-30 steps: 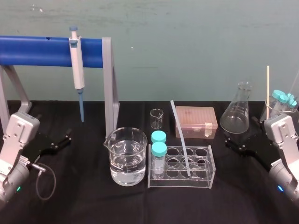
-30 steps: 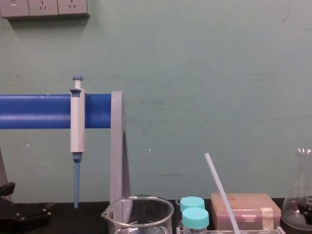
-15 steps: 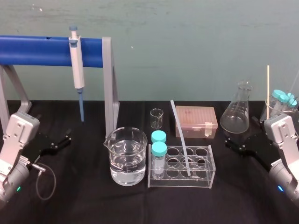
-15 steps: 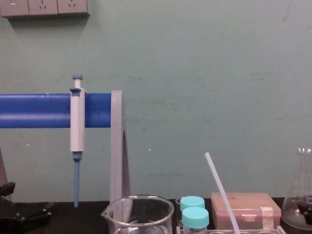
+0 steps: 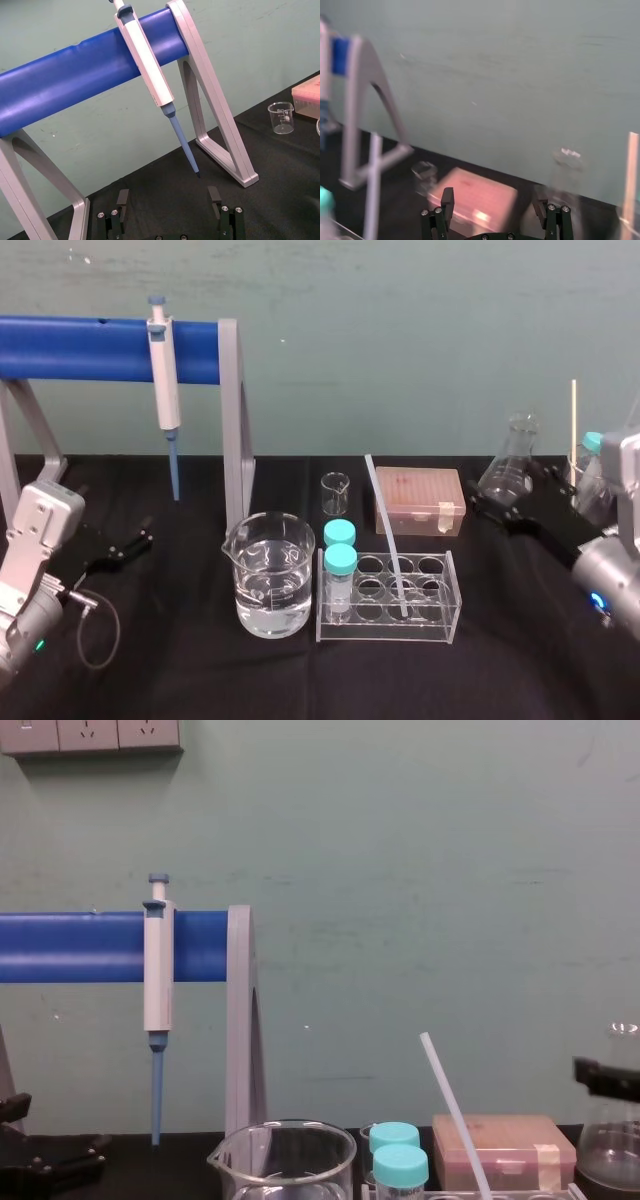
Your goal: Pick up the stirring rod with one hand, then place it down.
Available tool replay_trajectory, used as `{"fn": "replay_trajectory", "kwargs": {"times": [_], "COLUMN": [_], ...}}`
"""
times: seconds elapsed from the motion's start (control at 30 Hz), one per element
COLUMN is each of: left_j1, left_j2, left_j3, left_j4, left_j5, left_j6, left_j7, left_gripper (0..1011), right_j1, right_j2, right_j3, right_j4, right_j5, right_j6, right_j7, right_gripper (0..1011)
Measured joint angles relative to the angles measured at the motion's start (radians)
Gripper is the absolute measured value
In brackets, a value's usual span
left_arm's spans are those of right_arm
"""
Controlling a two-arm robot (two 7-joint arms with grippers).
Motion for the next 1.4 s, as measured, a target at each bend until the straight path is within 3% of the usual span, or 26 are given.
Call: {"fn": "replay_trajectory", "kwargs": {"times": [0.13,0.23,0.33,0.53,0.83,1.1,1.4], "left_j1": [0.0,0.0,0.0,0.0,0.0,0.0,0.0], "left_j2": [0.0,0.0,0.0,0.0,0.0,0.0,0.0], "left_j3": [0.0,0.0,0.0,0.0,0.0,0.0,0.0], "left_j4": [0.0,0.0,0.0,0.0,0.0,0.0,0.0], "left_j5": [0.0,0.0,0.0,0.0,0.0,0.0,0.0], "left_j6": [0.0,0.0,0.0,0.0,0.0,0.0,0.0], "left_j7": [0.0,0.0,0.0,0.0,0.0,0.0,0.0], "left_gripper": [1000,1000,1000,1000,1000,1000,1000], "right_j1": [0.021,0.049,0.077,0.129,0.216,0.261,0.272], "right_j2": [-0.021,-0.036,-0.048,-0.064,-0.115,-0.156,-0.168], "right_j3": [0.013,0.007,-0.005,-0.047,-0.11,-0.129,-0.136], "right_j4": [-0.019,-0.027,-0.024,0.001,0.103,0.17,0.192], "right_j5": [0.074,0.124,0.147,0.151,0.123,0.108,0.101], "right_j6": [0.052,0.123,0.18,0.231,0.279,0.298,0.308], "right_j7": [0.081,0.155,0.204,0.275,0.302,0.294,0.295], "right_gripper": [1003,1003,1003,1003,1003,1003,1003]}}
